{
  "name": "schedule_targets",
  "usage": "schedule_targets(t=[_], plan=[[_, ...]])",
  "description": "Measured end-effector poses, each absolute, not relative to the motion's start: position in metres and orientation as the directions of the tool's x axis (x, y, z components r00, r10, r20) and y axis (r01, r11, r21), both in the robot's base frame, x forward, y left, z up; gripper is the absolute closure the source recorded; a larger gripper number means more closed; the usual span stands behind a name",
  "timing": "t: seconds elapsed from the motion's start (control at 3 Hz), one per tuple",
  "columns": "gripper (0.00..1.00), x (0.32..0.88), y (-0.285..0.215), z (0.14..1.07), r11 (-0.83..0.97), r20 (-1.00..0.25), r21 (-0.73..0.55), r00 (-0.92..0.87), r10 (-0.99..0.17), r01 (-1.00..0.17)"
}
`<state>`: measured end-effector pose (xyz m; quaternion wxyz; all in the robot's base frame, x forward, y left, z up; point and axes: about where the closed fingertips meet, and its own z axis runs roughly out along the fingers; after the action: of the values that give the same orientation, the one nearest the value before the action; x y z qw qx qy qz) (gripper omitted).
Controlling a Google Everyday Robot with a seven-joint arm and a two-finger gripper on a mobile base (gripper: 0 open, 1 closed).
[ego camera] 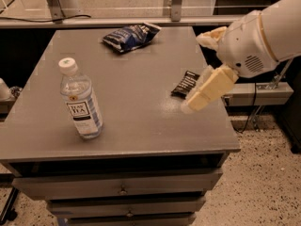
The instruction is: Knock blue plastic bottle over
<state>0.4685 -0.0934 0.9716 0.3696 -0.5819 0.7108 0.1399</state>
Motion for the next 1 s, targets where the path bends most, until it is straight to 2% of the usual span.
schedule_targets(t=[1.0], plan=[[0.00, 0.472, -0.072, 0.975, 0.276, -0.743, -0.225, -0.019, -0.669, -0.934]])
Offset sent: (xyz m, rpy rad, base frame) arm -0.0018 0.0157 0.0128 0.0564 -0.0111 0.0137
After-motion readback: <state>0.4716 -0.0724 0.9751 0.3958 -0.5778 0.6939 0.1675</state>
